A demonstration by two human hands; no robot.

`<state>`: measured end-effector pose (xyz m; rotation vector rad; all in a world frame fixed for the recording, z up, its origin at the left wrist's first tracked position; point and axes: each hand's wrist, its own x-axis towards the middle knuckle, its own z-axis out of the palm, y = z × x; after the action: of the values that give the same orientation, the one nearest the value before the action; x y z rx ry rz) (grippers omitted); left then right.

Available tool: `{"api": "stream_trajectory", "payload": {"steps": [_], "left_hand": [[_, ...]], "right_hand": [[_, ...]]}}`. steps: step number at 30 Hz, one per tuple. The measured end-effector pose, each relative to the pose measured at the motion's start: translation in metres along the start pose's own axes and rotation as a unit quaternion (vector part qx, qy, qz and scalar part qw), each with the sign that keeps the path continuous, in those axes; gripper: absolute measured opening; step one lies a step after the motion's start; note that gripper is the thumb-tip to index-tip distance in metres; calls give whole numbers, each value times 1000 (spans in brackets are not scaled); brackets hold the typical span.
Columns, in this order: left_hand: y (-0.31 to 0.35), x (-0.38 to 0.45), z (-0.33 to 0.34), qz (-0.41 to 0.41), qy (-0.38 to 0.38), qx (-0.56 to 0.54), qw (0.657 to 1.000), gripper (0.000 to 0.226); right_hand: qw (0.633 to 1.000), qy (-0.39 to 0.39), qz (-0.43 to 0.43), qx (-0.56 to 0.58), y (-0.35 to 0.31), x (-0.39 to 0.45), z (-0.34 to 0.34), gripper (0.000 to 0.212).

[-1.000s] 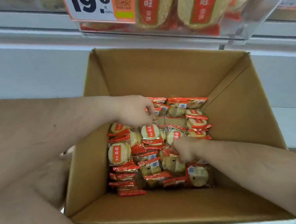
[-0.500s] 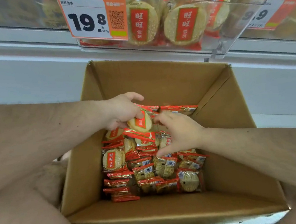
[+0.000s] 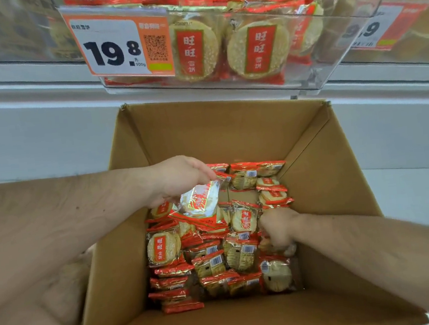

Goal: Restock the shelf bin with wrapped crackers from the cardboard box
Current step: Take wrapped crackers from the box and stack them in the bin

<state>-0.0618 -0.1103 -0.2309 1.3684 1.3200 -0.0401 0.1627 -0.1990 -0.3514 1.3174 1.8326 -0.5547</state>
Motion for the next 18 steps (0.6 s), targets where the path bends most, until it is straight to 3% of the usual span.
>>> {"api": "stream_trajectory", "payload": {"steps": [3, 5, 7, 9, 13, 18], "left_hand": [[4, 1, -1, -5, 14, -30, 999, 15], [9, 0, -2, -5, 24, -49, 998, 19], [16, -3, -5, 0, 24, -60, 998, 28], [23, -8, -9, 4, 31, -85, 996, 39], [40, -23, -12, 28, -11, -170, 985, 57], [68, -49, -13, 99, -104, -229, 963, 65]], "right_hand": [[991, 119, 23, 49, 12, -30, -48, 9], [959, 266, 31, 97, 19, -59, -76, 7], [883, 457, 11, 105, 25, -89, -95, 9], [799, 596, -18, 81, 29, -117, -109, 11], [691, 721, -53, 10, 26, -149, -118, 10], [629, 774, -74, -18, 11, -154, -122, 15]]}}
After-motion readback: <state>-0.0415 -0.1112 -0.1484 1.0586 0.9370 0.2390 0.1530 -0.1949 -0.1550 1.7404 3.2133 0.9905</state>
